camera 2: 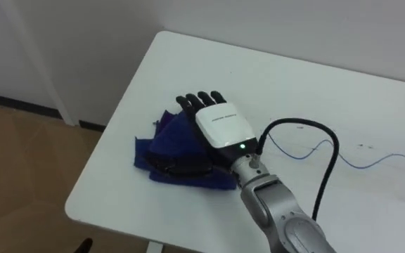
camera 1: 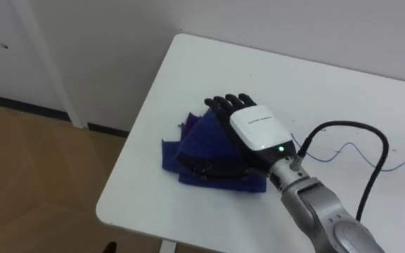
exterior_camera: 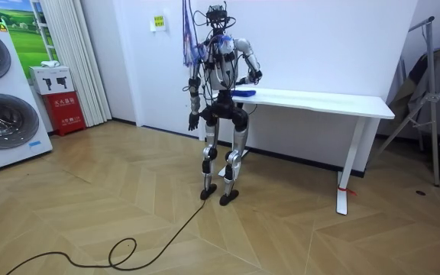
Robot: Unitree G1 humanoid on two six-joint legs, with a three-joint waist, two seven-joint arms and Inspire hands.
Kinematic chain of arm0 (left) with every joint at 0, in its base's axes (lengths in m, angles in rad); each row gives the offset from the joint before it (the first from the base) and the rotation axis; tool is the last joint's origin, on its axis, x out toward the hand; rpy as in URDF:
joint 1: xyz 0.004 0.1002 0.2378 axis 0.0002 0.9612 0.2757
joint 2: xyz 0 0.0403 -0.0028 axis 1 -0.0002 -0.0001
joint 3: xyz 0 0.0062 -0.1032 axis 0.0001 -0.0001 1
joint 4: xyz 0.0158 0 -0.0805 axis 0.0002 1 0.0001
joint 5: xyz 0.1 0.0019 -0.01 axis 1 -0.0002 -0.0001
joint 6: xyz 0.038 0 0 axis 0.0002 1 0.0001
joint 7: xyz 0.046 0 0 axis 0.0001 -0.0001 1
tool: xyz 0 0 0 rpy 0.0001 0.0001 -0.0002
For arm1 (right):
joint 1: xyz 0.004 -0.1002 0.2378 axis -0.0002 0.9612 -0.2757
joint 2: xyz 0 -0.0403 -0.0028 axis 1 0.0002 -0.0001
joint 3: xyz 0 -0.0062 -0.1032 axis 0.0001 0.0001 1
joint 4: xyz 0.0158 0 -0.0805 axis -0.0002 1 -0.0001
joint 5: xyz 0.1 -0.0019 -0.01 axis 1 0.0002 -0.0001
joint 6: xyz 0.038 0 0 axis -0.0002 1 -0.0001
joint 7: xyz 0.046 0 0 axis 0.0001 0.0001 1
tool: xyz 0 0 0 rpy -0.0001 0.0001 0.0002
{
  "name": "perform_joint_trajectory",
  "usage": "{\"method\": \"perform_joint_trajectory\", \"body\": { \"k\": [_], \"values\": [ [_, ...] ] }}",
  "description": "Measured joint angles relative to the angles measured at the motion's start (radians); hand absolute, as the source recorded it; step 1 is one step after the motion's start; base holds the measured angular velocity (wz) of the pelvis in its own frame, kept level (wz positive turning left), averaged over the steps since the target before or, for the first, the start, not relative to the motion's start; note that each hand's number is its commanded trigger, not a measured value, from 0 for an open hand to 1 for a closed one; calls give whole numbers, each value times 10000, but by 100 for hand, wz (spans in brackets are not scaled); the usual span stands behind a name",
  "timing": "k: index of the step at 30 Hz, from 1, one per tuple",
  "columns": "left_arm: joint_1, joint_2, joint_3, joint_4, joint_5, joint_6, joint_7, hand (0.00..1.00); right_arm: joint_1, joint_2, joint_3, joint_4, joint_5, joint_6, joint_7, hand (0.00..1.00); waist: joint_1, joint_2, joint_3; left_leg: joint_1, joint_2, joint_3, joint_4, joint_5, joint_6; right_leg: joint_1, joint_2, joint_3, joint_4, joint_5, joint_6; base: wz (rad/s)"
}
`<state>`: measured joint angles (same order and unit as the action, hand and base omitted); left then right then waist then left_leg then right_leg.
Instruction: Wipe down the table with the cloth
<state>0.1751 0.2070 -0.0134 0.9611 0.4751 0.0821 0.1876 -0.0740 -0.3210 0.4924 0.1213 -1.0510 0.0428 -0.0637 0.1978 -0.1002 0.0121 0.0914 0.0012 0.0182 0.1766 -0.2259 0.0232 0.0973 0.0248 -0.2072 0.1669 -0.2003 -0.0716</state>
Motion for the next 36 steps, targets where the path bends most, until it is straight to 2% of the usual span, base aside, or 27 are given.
{"method": "perform_joint_trajectory", "body": {
  "k": [3,5,11,13,21,27,30,36],
  "values": [
    [239,34,97,-132,426,56,-26,0,0,-36,-110,514,-136,163,342,0,-28,9,-19,74,-2,-19,-48,0,0,46,-1,-42,-8,0,0,0],
    [345,49,124,-304,439,54,-108,0,8,-226,-169,639,17,203,609,0,-50,3,-24,79,-9,-37,-48,1,0,42,-9,-89,-15,0,1,3],
    [564,71,129,-726,605,61,-448,0,151,-273,-834,863,206,122,786,0,-240,12,-41,50,-20,-105,-47,12,17,81,-27,-179,-15,-1,1,5],
    [640,68,129,-728,762,62,-450,0,262,-273,-979,1087,240,129,790,100,-298,-3,-83,55,-30,-134,-47,19,27,96,-37,-188,-9,-1,2,3],
    [609,74,112,-778,796,40,-442,0,348,-269,-1448,1007,278,96,500,100,-373,-8,-116,83,-77,-142,-12,64,66,153,-88,-197,1,-1,8,0],
    [614,73,153,-780,883,34,-440,0,379,-266,-1645,872,296,-80,509,100,-374,-23,-119,84,-115,-140,13,76,88,181,-119,-189,-33,-2,40,1],
    [612,74,184,-780,879,33,-445,0,402,-267,-1646,836,309,-181,506,100,-386,-66,-120,91,-153,-166,30,93,117,282,-142,-251,-165,29,92,8],
    [616,102,518,-777,868,-3,-486,0,416,-270,-1660,955,323,-301,304,100,-392,-265,-64,88,-183,-195,43,94,120,305,-171,-271,-174,42,118,1]
  ]
}}
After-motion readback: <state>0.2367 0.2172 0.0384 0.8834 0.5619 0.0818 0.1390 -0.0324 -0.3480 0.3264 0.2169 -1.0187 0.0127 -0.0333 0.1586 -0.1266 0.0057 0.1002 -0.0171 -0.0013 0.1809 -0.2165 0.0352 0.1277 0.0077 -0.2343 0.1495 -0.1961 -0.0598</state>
